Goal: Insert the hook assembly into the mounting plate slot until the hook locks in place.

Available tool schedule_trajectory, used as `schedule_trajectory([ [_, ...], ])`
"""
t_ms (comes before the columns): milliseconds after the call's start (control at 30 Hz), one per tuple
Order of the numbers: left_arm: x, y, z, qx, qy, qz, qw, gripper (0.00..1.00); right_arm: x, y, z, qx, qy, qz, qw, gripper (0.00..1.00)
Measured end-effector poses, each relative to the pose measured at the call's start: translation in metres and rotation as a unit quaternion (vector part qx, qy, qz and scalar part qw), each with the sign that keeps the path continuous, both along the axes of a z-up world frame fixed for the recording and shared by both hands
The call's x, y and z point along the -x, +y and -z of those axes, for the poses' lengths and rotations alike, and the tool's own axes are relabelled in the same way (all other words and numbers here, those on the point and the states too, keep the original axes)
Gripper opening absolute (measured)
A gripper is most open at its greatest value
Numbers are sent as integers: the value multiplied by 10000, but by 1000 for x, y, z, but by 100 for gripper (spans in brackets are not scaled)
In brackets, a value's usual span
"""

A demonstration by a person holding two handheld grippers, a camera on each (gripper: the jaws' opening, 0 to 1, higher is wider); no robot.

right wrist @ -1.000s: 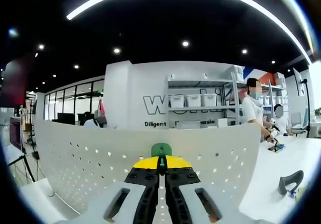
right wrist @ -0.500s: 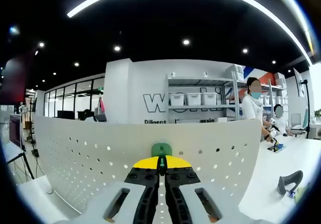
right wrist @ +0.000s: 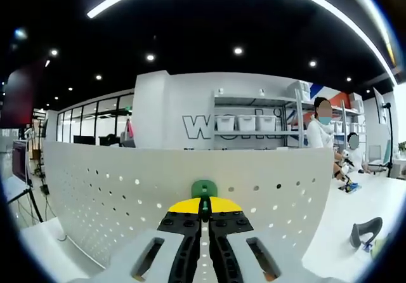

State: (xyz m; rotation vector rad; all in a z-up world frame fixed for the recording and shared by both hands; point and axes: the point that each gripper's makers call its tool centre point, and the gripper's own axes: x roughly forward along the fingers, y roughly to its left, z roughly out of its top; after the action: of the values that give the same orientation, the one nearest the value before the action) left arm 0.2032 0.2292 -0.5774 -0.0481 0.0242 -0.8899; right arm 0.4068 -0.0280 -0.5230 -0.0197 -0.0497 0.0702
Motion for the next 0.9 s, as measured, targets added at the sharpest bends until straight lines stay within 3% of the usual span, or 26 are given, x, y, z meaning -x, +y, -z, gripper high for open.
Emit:
schedule_trajectory([
  [900, -1, 0, 4, -6, 58, 17, 10000, 54, -1, 2, 11, 94, 174, -112, 9997, 4],
])
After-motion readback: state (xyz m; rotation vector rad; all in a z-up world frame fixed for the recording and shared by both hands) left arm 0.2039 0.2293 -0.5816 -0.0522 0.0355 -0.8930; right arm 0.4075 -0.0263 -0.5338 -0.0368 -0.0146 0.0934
